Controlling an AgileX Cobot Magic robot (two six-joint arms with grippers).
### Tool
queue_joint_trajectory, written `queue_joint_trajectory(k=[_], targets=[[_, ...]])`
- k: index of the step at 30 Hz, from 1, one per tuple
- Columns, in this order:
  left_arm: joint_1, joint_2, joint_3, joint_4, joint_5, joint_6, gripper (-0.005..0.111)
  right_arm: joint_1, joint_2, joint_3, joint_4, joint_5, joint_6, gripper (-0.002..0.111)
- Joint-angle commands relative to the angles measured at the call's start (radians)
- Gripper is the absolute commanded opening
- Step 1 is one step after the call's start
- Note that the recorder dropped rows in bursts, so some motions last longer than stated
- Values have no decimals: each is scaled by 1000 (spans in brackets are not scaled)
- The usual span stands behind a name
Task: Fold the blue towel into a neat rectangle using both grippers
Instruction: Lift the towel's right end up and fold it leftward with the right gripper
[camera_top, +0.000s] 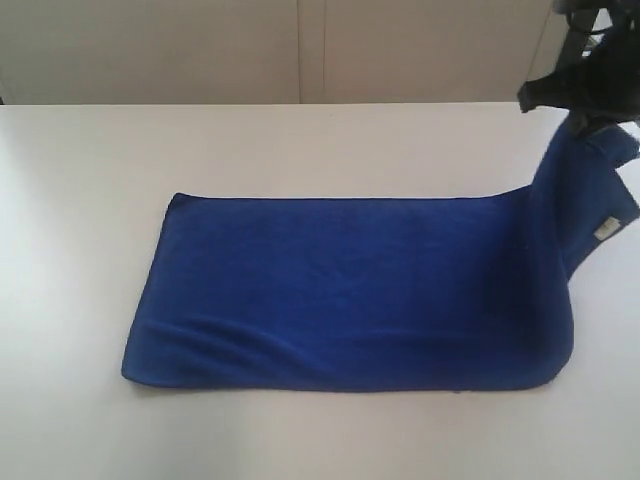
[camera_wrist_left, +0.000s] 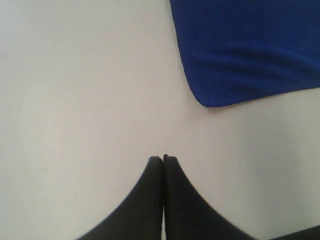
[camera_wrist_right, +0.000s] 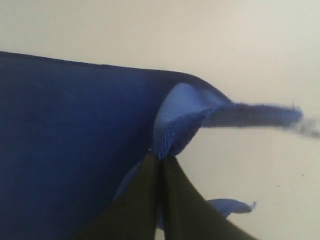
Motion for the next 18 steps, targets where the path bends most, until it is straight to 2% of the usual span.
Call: queue_joint_trajectory(k=[1, 10, 18], targets=[[3, -9, 6, -11, 12, -2, 0, 102, -14, -73, 0, 42, -2, 0], [3, -9, 6, -11, 12, -2, 0, 340, 13, -271, 14, 96, -4, 0], [3, -9, 6, -11, 12, -2, 0, 525, 175, -487, 101, 120, -66, 0]])
